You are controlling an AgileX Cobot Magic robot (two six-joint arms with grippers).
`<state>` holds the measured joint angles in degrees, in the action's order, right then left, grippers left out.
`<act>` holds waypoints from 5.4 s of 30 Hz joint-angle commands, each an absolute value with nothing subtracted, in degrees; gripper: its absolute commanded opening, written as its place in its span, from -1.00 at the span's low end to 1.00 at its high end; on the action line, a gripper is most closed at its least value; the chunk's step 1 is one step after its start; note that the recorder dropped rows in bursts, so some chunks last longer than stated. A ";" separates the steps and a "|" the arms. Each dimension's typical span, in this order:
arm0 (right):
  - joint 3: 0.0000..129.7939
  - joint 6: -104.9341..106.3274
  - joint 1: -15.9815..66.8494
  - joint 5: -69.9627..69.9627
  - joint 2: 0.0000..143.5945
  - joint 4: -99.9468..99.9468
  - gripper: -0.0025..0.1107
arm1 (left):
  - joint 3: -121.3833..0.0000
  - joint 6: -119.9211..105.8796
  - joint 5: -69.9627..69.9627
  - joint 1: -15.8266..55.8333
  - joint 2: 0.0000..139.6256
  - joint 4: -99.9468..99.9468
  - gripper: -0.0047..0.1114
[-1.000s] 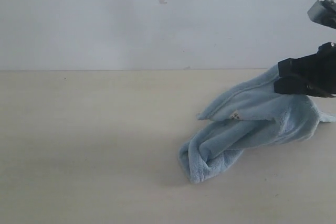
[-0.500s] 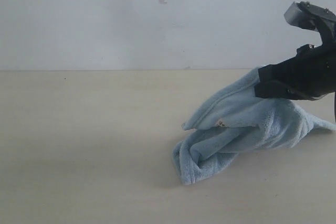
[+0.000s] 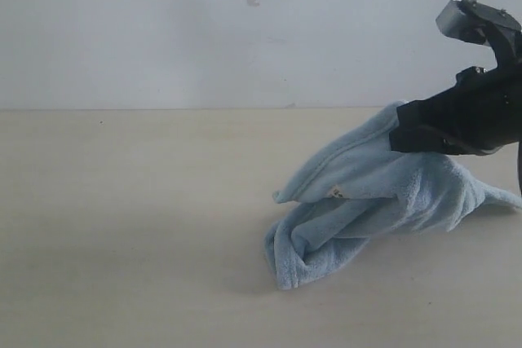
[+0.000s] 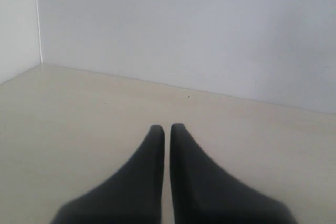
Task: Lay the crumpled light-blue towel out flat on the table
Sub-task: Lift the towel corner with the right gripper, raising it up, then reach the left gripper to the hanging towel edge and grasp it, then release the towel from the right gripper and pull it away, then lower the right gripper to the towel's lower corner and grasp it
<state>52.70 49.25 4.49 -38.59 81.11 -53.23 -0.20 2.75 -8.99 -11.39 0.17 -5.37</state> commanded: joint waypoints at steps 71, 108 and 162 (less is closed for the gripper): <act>52.62 86.84 4.60 -69.96 80.55 -87.43 -0.96 | -31.29 -122.21 -66.65 -7.32 86.64 -99.95 0.17; 52.62 87.39 4.60 -69.96 80.55 -86.70 -0.96 | -40.07 -122.21 -58.05 5.59 89.16 -92.57 0.18; 52.62 29.95 23.31 -47.76 92.44 -6.87 0.02 | -40.46 -86.55 -41.55 -4.41 53.08 -70.47 -0.85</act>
